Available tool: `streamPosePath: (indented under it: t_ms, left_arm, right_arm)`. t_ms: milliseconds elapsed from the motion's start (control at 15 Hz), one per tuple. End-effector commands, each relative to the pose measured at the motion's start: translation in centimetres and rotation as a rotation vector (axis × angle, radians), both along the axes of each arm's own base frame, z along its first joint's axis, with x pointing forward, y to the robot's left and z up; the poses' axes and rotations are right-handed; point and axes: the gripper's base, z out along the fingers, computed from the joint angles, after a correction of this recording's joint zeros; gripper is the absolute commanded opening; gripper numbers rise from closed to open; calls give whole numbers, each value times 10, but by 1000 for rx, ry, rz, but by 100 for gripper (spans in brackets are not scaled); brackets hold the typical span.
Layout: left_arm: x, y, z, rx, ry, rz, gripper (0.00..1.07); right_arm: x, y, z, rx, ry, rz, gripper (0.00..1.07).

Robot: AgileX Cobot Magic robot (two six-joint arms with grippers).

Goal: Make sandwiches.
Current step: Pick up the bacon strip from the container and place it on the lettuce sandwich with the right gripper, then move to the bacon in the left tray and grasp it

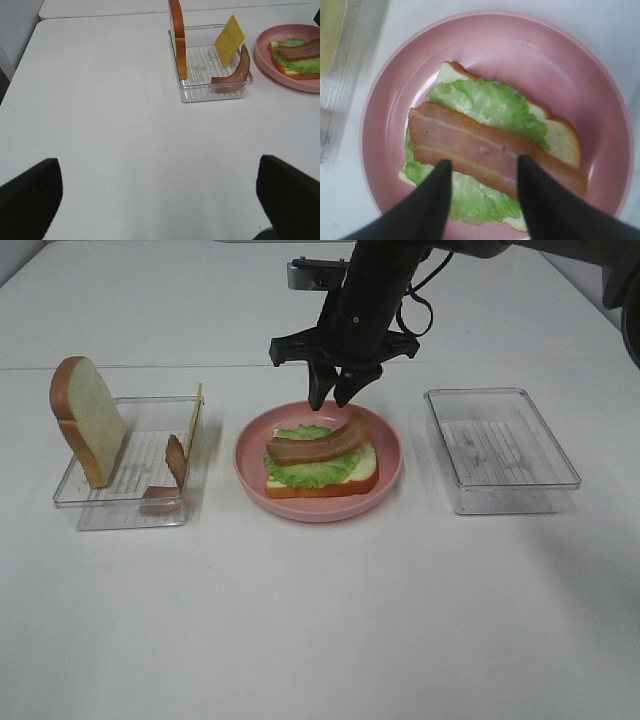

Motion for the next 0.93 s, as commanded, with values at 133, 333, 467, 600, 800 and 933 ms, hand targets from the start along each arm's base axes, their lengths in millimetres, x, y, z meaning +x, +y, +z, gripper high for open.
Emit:
streamPosePath:
  t_ms: [133,333,467,600,800,933]
  left_arm:
    - [-2,0,-1,1,-20,2,98]
    - [-2,0,-1,1,-20,2,98]
    - [-2,0,-1,1,-20,2,98]
    - [-2,0,-1,1,-20,2,98]
    - [-2,0,-1,1,-20,2,98]
    - [-2,0,-1,1,-20,2,98]
  right_arm:
    - [-1,-1,1,-20,5,-8,99]
    - [-3,-10,15,-92,-13,-42,99]
    - [-8,-26,26,-229,0,-44,99]
    - [-4,-66,37,-299,76,-124,99]
    - [11,-125,54,-226,85,-268,99]
    - [20,-192,58,-209,100,-393,98]
